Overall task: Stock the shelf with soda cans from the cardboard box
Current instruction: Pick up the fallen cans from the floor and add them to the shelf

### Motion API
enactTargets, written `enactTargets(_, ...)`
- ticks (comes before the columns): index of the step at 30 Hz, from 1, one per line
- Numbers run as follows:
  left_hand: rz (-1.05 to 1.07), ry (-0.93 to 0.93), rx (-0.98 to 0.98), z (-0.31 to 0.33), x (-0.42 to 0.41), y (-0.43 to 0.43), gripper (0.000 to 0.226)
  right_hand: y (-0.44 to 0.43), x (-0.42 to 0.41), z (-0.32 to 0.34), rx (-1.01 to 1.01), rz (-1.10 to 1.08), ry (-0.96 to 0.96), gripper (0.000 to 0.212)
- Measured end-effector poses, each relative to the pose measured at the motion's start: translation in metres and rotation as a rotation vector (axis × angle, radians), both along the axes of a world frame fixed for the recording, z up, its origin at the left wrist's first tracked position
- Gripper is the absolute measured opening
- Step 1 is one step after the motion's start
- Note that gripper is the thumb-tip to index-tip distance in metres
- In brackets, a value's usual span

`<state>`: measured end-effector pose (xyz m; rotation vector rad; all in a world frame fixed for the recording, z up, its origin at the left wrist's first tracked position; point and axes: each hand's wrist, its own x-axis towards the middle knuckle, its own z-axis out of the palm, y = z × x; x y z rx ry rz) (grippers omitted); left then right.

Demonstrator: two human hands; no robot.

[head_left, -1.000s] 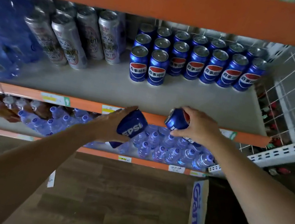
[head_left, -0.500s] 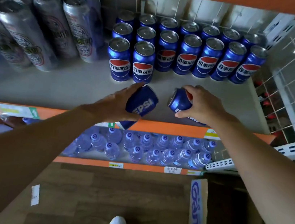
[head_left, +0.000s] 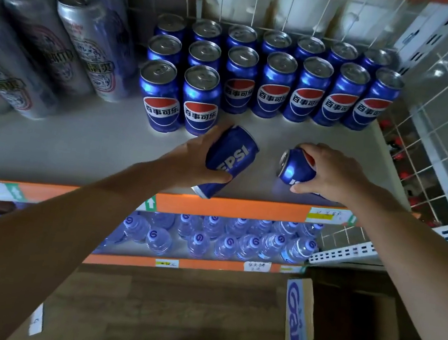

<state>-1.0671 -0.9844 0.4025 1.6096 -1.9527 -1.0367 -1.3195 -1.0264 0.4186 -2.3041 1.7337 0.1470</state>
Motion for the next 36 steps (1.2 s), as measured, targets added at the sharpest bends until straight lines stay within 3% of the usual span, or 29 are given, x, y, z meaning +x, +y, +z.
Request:
enactTargets(7, 0.045, 0.058, -0.024, 0.0, -0.02, -0.006, 0.091, -0.006, -0.016, -0.004, -0.022, -0.015, -0.021, 0.08)
enactTargets(15, 0.216, 0.219, -0.146, -0.008, -0.038, -0.008, 0.092, -0.009, -0.025, -0.006, -0.031, 0.002, -0.282, 0.081)
enactTargets(22, 0.296, 0.639, -0.163, -0.017, -0.054, -0.004, 0.091, 0.008, -0.015, -0.011, -0.144, -0.215, -1.189, 0.039)
enactTargets(25, 0.393, 0.845, -0.064, -0.013, -0.064, -0.001, 0.084, 0.022, -0.001, -0.01, -0.073, -0.242, -1.378, 0.033)
enactTargets(29, 0.457, 1.022, 0.032, -0.011, -0.07, 0.0, 0.081, 0.04, 0.018, -0.014, 0.002, -0.206, -1.416, 0.031)
enactTargets(32, 0.448, 1.14, 0.098, -0.008, -0.07, 0.001, 0.077, 0.051, 0.032, -0.019, 0.231, -0.209, -1.459, 0.038)
enactTargets(36, 0.398, 1.162, 0.118, -0.005, -0.068, 0.002, 0.078, 0.052, 0.041, -0.026, 0.439, -0.189, -1.485, 0.052)
